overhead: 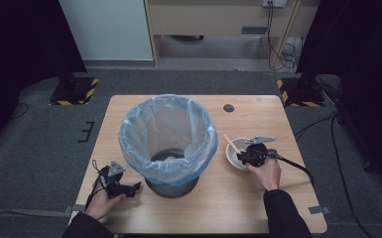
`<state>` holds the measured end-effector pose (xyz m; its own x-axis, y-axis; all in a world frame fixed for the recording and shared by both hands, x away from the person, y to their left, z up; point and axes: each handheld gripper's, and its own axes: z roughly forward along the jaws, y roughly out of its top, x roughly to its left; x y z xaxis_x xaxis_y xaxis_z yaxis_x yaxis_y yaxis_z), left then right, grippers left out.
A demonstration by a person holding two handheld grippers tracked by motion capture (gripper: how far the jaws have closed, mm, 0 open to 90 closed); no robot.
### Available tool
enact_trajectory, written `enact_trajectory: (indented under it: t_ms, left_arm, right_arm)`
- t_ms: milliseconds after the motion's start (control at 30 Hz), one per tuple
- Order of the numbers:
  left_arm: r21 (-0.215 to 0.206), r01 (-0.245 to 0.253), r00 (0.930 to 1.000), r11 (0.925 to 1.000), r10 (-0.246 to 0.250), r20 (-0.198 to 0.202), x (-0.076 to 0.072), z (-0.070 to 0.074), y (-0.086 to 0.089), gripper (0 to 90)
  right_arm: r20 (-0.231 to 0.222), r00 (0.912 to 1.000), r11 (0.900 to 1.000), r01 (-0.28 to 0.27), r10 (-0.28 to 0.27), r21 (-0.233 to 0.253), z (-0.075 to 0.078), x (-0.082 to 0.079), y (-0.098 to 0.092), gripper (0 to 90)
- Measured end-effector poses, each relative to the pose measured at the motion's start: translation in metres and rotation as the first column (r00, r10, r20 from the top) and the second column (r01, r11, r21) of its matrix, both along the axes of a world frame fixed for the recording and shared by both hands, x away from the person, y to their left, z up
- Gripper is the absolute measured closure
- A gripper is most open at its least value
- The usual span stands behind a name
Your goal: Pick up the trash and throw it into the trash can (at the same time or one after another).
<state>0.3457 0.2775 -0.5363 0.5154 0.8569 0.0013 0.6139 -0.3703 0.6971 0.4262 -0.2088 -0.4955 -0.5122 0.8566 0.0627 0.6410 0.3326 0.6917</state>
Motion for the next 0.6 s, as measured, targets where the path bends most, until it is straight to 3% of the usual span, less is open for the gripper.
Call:
enact_trajectory:
  t_ms: [333, 600]
  left_arm:
    - [0.0, 0.0, 1.0, 1.0, 0.0, 0.0, 0.0, 0.0, 0.0, 0.0]
    - [0.0, 0.0, 1.0, 1.0, 0.0, 0.0, 0.0, 0.0, 0.0, 0.0]
  right_arm:
    - [0.012, 0.9999, 1.0, 0.005, -0.005, 0.028, 0.006, 0.0, -0.003, 79.9]
    - [0.058, 0.9979, 0.994, 0.023, -0.03, 0.111, 0.022, -0.002, -0.012, 79.9]
